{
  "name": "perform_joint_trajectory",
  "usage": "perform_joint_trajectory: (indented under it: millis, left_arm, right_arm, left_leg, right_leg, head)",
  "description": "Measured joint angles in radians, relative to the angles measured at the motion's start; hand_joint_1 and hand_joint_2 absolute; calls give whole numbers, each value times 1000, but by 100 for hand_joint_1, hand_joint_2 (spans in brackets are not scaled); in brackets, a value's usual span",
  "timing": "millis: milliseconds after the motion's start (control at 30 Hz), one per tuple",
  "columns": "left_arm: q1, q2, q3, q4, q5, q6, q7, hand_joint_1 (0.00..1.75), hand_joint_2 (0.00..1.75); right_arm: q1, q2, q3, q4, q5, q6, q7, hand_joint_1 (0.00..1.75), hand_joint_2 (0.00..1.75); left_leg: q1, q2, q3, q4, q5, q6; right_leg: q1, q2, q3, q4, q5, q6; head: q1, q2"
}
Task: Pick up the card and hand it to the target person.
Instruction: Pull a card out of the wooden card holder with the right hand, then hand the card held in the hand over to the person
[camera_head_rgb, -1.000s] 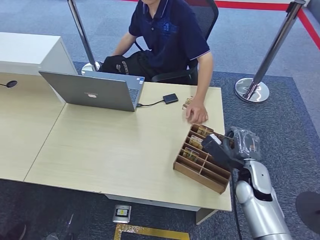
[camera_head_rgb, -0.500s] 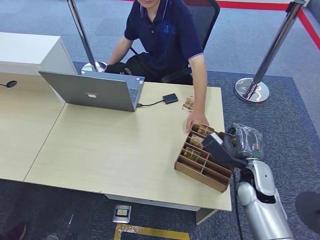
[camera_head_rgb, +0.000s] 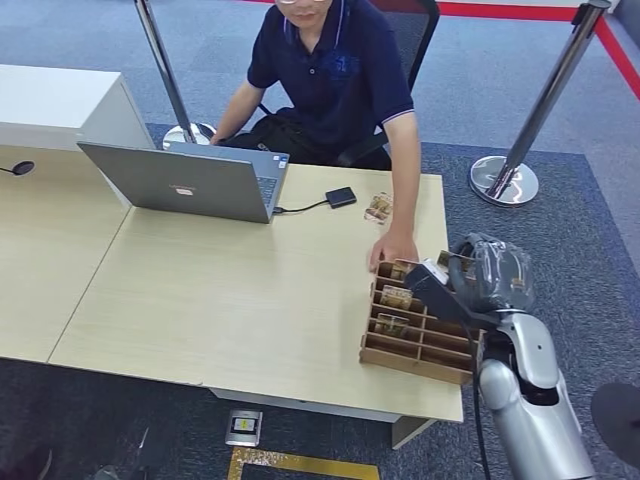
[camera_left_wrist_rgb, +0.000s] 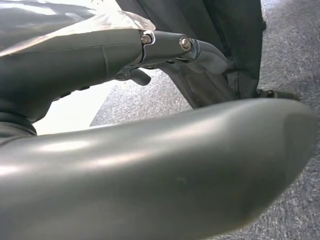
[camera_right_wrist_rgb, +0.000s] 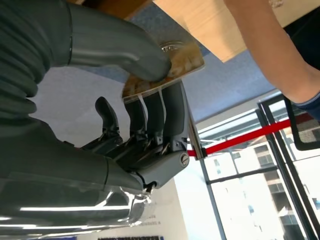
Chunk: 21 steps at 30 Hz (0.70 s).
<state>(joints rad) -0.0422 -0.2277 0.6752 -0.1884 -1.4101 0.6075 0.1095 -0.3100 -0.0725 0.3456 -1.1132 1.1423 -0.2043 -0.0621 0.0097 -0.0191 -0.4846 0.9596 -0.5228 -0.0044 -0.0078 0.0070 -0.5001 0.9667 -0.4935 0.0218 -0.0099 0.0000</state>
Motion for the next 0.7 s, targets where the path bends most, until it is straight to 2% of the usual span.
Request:
perform_joint_trajectory:
  millis: [333, 700]
  left_arm:
    - [-5, -3, 0, 0, -12, -1, 8, 0, 0]
    - [-12, -6, -5, 0, -39, -11, 28, 0, 0]
  right_arm:
    - [-46, 25, 15, -47, -14, -7, -5, 131, 175]
    - [-158, 172, 57, 2, -5, 26, 19, 130, 175]
  left_leg:
    - [0, 0, 0, 0, 0, 0]
    - [0, 1, 0, 0, 1, -1]
  right_leg:
    - [0, 0, 0, 0, 0, 0]
    - [0, 0, 0, 1, 0, 0]
  head:
    - [0, 0]
    - [0, 0]
